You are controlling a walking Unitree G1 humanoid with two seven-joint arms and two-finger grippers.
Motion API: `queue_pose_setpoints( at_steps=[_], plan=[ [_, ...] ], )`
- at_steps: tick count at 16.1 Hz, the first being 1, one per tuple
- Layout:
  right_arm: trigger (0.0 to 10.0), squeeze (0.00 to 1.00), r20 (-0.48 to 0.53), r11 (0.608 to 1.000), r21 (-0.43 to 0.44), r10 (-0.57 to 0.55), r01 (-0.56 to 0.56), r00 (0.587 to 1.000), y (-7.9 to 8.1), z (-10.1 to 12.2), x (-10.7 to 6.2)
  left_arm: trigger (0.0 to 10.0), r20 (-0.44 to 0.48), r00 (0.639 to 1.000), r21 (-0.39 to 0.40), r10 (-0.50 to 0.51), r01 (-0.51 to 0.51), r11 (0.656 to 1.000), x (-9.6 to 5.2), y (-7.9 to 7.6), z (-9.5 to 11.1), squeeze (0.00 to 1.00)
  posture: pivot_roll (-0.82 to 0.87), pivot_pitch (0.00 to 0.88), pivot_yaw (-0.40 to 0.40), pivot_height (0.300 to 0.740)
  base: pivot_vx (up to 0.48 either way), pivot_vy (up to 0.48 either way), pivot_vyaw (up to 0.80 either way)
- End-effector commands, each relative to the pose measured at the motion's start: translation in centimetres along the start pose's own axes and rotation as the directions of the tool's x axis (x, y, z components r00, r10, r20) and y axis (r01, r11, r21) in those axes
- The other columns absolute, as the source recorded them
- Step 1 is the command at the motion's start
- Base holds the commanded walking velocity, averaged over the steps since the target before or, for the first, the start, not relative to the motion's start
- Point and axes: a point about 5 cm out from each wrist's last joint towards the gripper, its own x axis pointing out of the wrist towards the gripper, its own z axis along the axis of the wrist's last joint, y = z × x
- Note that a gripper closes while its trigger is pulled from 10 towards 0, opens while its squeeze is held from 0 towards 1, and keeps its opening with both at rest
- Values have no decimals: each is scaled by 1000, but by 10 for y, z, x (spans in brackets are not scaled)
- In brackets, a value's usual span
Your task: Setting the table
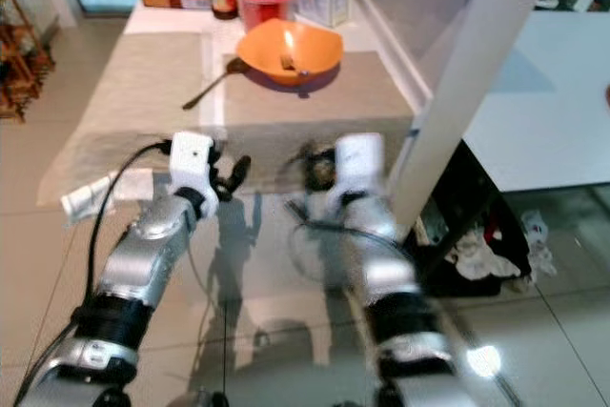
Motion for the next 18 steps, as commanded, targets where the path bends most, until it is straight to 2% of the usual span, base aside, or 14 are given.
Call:
queue_pose_setpoints(
  at_steps=[1,5,7,9,10,11,13,16,17,18],
  plan=[
    [10000,0,-5,1000,9,-21,22,1000,-5,2,-5,10000,33,999,25,-5,4,1000,-1,-1,11,0,-48,0,-18,740,0,0,0],
    [10000,0,-5,1000,9,-21,22,1000,-5,2,-5,10000,33,999,25,-5,4,1000,-1,-1,11,0,-48,0,-18,740,0,0,0],
    [10000,0,108,997,-19,-78,81,991,-10,21,-29,10000,151,987,43,52,-59,997,0,5,46,0,-49,0,-17,740,0,0,0],
    [10000,0,197,990,-7,-139,143,971,-14,36,-38,10000,251,964,10,83,-88,996,-4,8,67,0,-52,0,-11,740,0,0,0],
    [10000,0,197,989,-10,-142,147,970,-16,37,-40,10000,284,954,20,91,-101,995,-6,8,75,0,-53,0,-12,740,0,0,0],
    [10000,0,187,988,-9,-147,151,971,-17,36,-40,10000,287,954,33,84,-98,995,-6,7,76,0,-52,0,-13,740,0,0,0],
    [10000,0,159,987,-19,-153,159,975,-20,33,-42,10000,209,975,34,80,-89,995,-1,7,63,0,-52,0,-13,740,0,0,0],
    [10000,0,135,986,-26,-162,167,977,-20,30,-44,10000,161,984,40,78,-85,996,1,6,54,0,-53,0,-8,740,0,0,0],
    [10000,0,119,985,-26,-167,171,979,-19,27,-44,10000,145,987,22,70,-74,997,1,5,51,1000,-53,0,-6,740,0,0,0],
    [10000,0,107,985,-23,-169,172,980,-19,24,-45,10000,137,989,16,60,-63,998,1,5,49,1000,-53,0,-5,740,0,0,0]
  ],
)
